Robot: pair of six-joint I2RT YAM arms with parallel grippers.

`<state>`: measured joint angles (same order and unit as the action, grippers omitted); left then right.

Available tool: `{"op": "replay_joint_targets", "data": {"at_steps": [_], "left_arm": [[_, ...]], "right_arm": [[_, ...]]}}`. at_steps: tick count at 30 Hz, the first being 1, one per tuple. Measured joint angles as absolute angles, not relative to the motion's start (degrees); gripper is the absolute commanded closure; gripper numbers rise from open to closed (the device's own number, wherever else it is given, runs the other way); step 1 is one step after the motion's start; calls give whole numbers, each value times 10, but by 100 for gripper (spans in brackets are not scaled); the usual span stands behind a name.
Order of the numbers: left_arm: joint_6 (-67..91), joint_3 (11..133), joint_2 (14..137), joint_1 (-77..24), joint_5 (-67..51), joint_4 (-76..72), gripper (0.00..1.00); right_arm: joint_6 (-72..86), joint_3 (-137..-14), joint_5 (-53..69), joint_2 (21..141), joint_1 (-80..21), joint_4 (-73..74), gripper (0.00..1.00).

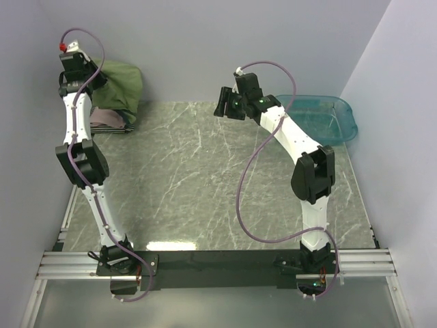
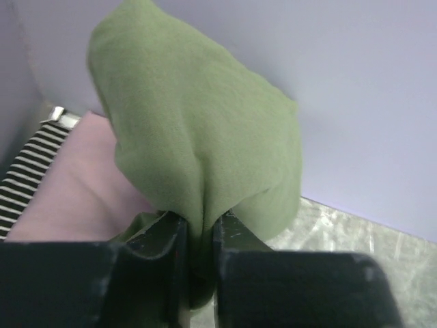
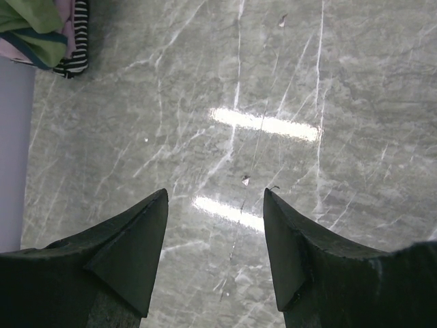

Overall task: Fold and stack the tank tops
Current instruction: Neatly place the folded tank top to the corner

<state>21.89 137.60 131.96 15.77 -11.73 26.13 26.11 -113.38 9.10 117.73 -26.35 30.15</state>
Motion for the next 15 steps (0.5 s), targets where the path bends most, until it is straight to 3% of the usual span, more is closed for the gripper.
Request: {"op": "replay_joint_targets", "data": {"at_steps": [1,2,7,15], "left_arm": [[223,1366,1320,160,-112,251,65],[227,1349,1320,163,-104,239,61],[257,1288,1330,178,-32,211,45],[297,1263,1332,192,86,191,29]], "right_arm": [[261,-1135,91,1181,-264,302,35],[261,-1135,91,1183,-264,303,35],[259,-1135,91,1186,-267,312,35],[255,-1135,91,1186,-270,314,35]]}}
